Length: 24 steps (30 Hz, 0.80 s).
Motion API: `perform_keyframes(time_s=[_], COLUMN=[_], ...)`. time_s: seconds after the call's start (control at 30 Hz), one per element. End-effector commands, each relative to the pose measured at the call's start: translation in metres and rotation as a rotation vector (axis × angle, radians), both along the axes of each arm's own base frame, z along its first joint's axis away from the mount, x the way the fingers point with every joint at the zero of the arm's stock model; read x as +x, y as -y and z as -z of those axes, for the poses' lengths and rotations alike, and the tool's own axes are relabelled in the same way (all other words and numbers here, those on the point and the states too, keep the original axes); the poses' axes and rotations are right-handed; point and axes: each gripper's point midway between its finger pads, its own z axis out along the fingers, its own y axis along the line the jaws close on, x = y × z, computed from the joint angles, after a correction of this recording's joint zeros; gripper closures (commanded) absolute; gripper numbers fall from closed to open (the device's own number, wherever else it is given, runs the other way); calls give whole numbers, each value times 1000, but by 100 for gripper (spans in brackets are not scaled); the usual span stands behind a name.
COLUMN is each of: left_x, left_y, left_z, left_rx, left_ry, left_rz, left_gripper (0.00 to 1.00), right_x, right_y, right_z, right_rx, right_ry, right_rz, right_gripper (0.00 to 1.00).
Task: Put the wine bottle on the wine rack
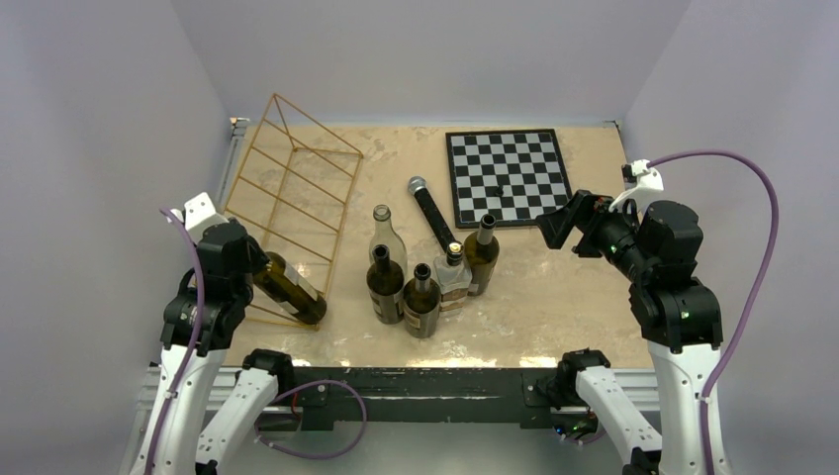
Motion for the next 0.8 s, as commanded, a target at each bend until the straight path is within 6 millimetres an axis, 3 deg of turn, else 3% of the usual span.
perform_keyframes(time_s=[0.0, 0.2, 0.43, 0.57, 0.77], left_x=[6, -6, -22, -20, -26], left_y=[-4, -22, -39, -42, -47], left_z=[-2, 15, 30, 33, 40], left_rx=[-45, -23, -15, -12, -12], left_ry=[49, 26, -6, 2, -20], left_rz=[-71, -189, -340, -358, -420], left_gripper=[85, 69, 68, 68, 58], right_x=[6, 8, 10, 10, 8], right_y=[3, 1, 0, -1, 0], right_z=[-2, -3, -2, -2, -2], right_rx=[-11, -2, 3, 10, 10], right_ry=[20, 16, 8, 5, 7], right_rz=[13, 5, 4, 0, 4], right_gripper=[6, 6, 6, 7, 7])
